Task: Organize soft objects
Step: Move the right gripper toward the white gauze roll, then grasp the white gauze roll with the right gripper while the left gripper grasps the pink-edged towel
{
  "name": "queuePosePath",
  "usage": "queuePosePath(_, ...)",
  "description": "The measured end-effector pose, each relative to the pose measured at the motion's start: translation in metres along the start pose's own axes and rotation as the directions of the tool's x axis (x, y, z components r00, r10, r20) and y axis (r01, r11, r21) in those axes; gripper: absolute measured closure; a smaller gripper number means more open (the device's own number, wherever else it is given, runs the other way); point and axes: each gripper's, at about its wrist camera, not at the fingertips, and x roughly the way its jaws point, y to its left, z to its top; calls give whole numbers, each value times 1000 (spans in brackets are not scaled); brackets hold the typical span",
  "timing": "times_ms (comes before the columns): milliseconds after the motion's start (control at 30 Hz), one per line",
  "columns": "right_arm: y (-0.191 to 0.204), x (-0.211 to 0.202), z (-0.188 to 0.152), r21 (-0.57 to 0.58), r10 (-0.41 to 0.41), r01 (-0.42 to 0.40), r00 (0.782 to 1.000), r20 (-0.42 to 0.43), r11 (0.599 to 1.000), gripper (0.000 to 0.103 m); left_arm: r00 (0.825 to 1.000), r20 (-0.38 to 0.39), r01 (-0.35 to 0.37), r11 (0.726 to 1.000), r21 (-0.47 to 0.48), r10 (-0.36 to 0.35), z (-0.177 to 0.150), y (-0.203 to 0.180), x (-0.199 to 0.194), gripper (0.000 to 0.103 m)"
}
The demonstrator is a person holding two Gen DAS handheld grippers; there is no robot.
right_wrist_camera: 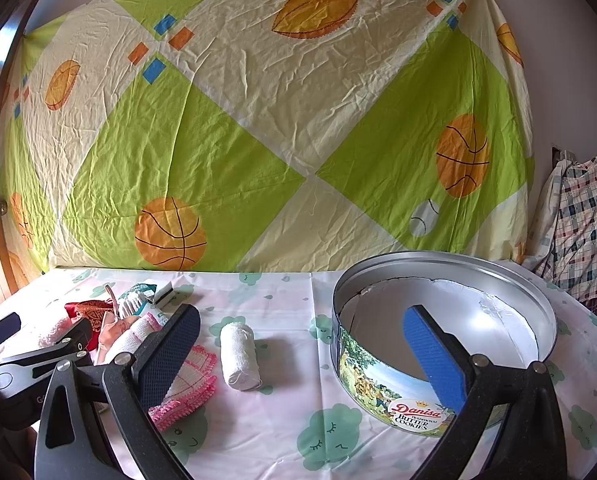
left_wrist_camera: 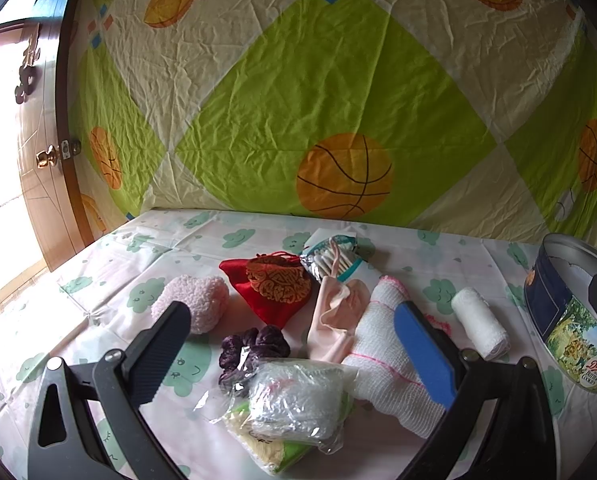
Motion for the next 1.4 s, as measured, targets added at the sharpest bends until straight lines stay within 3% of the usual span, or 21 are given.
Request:
queuePosePath(767,-4,4,-1,3,-11,11,1000,-11,1000,1,1000,-7,3,1000,-6,-3,-3,2,2,0)
queuePosePath(1067,3,12,-4,-27,16,-17,999,-38,999,2,998,-51,-27,999,-20,26,-5,11,9,0)
queuePosePath(1167,6,19,-4,-29,40,-42,997,-68,999,10,998,-59,-39,997,-64,36,-2,23,10,0)
queuePosePath(1233,9,28,-3,-22,69,-71,992,-104,997,23,996,-72,-52,994,-101,44,-1,32,12,0)
queuePosePath(1400,26,64,-6,-40,115,-129,962,-248,991,27,994,-106,-20,991,-134,6,-3,36,17,0)
